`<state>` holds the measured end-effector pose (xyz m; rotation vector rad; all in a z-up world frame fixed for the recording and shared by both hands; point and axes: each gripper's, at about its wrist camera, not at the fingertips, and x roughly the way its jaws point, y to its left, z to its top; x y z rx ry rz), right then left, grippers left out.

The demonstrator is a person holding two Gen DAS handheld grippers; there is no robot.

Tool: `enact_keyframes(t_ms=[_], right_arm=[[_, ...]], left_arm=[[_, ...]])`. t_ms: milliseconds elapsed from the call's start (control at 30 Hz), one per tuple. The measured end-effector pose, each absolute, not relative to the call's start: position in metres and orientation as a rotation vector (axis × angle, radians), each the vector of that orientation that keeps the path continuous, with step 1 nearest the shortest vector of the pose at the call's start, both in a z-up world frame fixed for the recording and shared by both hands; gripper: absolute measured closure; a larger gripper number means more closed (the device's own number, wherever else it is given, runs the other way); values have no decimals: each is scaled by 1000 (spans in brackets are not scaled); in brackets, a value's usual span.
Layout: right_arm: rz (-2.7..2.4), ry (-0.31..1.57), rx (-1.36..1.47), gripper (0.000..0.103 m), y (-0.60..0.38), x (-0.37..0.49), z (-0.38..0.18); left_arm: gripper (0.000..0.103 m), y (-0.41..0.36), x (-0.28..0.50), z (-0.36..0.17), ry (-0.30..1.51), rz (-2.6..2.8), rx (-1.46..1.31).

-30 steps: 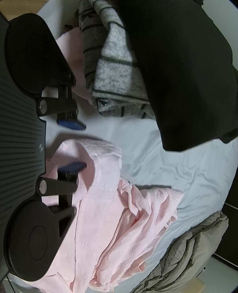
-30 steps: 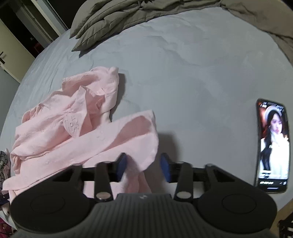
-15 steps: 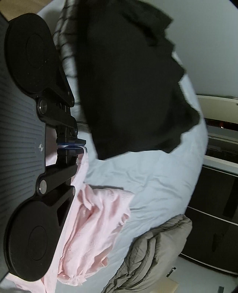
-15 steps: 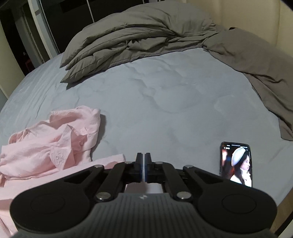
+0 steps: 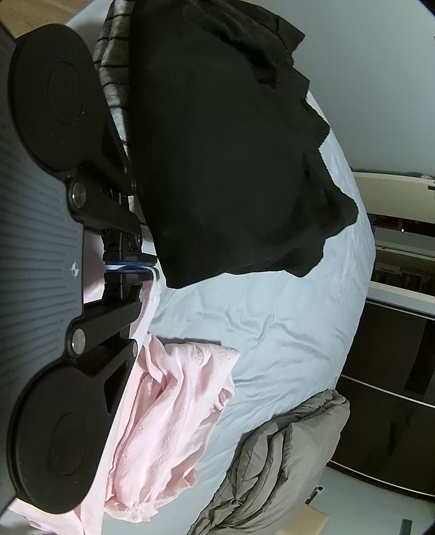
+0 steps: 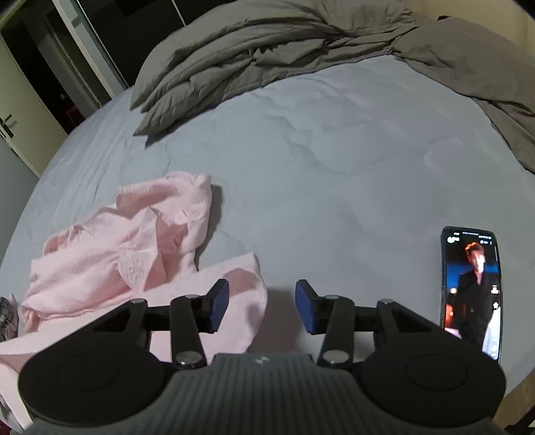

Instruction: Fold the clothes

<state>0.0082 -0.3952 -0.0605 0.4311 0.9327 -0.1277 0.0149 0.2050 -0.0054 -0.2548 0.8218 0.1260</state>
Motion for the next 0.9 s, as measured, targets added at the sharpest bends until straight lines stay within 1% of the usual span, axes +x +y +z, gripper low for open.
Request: enact_keyframes(t_ms=[100, 200, 267, 300, 333, 367, 400, 600, 800, 900], right_arm=[[-122, 959, 433, 57, -392, 13, -70], [-133, 941, 417, 57, -391, 14, -67], [-141, 929, 406, 69, -390, 14, -65], [-145, 922, 401, 84, -389, 15, -64], [-148, 916, 395, 89, -389, 15, -64], [-152, 910, 390, 90, -388, 15, -63], [-156, 904, 385, 96, -388, 15, -62], [-179, 866, 353, 100, -385, 17, -56], [-209, 782, 281, 101, -383, 6, -27], [-202, 723, 270, 101, -383, -1, -4]], left_arm=[[103, 205, 17, -8, 828, 128, -254], [103, 204, 19, -10, 833, 127, -248], [103, 204, 20, -12, 839, 129, -244], [103, 204, 20, -13, 840, 131, -244], [103, 204, 20, -13, 839, 132, -245], [103, 205, 20, -13, 837, 134, -247], [103, 205, 20, -13, 836, 136, -249], [103, 202, 19, -2, 801, 145, -218], [103, 194, 13, 16, 765, 145, -159], [103, 193, 13, 32, 742, 136, -139]])
